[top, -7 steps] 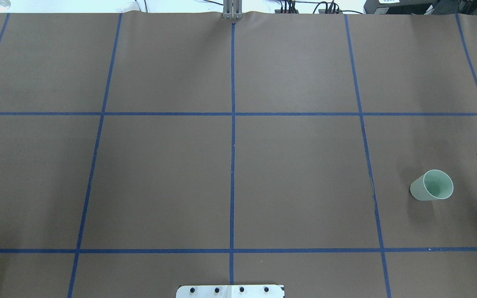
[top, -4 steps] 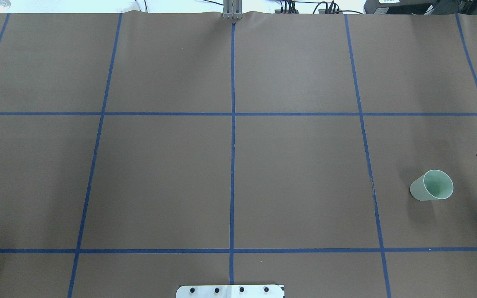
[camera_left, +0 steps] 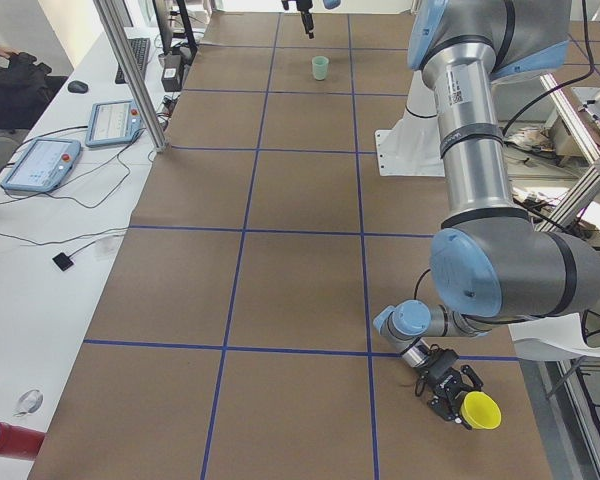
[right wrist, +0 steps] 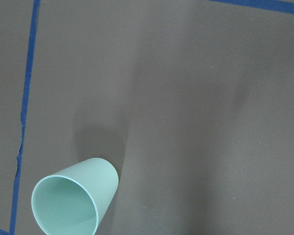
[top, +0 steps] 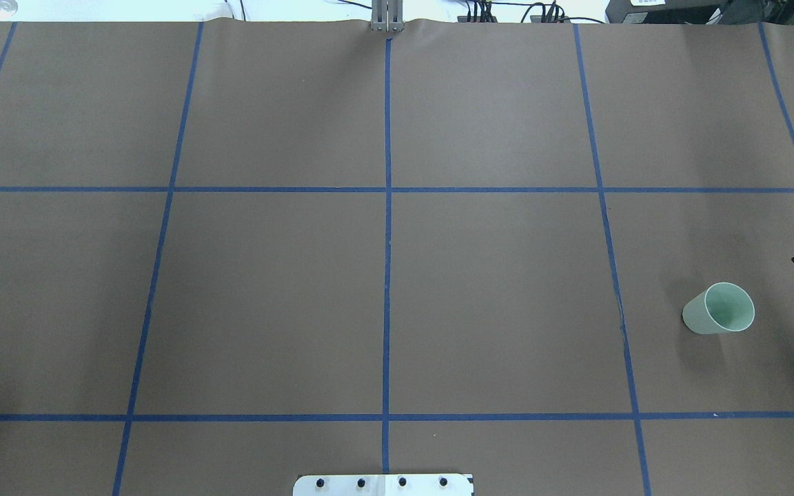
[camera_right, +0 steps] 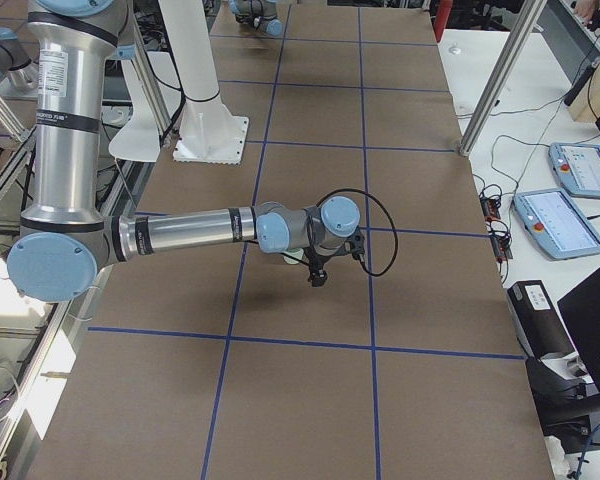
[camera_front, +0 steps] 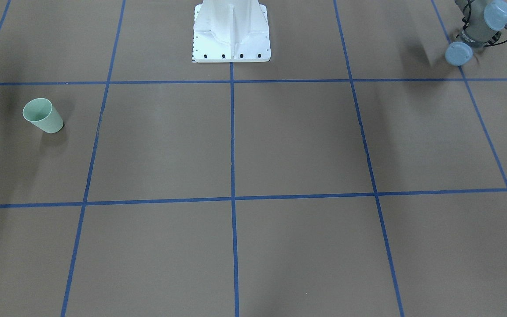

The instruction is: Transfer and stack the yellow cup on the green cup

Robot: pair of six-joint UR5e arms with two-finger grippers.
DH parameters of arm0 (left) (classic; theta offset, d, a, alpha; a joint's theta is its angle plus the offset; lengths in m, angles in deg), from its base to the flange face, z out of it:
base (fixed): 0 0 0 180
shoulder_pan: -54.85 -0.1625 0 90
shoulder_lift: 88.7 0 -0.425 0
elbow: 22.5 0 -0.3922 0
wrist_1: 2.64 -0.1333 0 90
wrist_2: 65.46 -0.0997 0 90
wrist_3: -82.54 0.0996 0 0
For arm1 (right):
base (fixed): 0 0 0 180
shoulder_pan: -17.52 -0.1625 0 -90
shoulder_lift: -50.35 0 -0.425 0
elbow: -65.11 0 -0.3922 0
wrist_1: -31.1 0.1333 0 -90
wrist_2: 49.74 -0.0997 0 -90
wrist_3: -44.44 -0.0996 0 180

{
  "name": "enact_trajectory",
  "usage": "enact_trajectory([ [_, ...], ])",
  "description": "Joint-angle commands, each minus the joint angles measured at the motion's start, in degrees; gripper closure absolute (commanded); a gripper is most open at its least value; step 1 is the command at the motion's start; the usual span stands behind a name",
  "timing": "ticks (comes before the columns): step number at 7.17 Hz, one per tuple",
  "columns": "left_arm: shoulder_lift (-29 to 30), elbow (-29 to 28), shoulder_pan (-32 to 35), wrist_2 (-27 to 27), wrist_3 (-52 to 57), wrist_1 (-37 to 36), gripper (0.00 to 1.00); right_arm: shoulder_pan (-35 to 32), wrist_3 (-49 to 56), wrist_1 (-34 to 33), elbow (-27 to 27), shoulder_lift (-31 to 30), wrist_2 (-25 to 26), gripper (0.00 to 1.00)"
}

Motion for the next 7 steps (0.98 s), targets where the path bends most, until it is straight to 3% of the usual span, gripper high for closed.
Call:
enact_trajectory([
  [1, -4.0, 0.0, -0.4, -0.1, 0.8, 2.6, 0.74, 0.1, -0.1, 1.2, -0.8, -0.1, 0.0, 0.00],
  [3, -7.4, 0.0, -0.8, -2.6, 4.4, 4.4, 0.74, 0.2, -0.1, 1.2, -0.6, -0.1, 0.0, 0.00],
  [7, -9.8, 0.9, -0.2, -18.8, 7.7, 8.6, 0.74, 0.3, -0.1, 1.2, -0.9, 0.9, 0.2, 0.00],
])
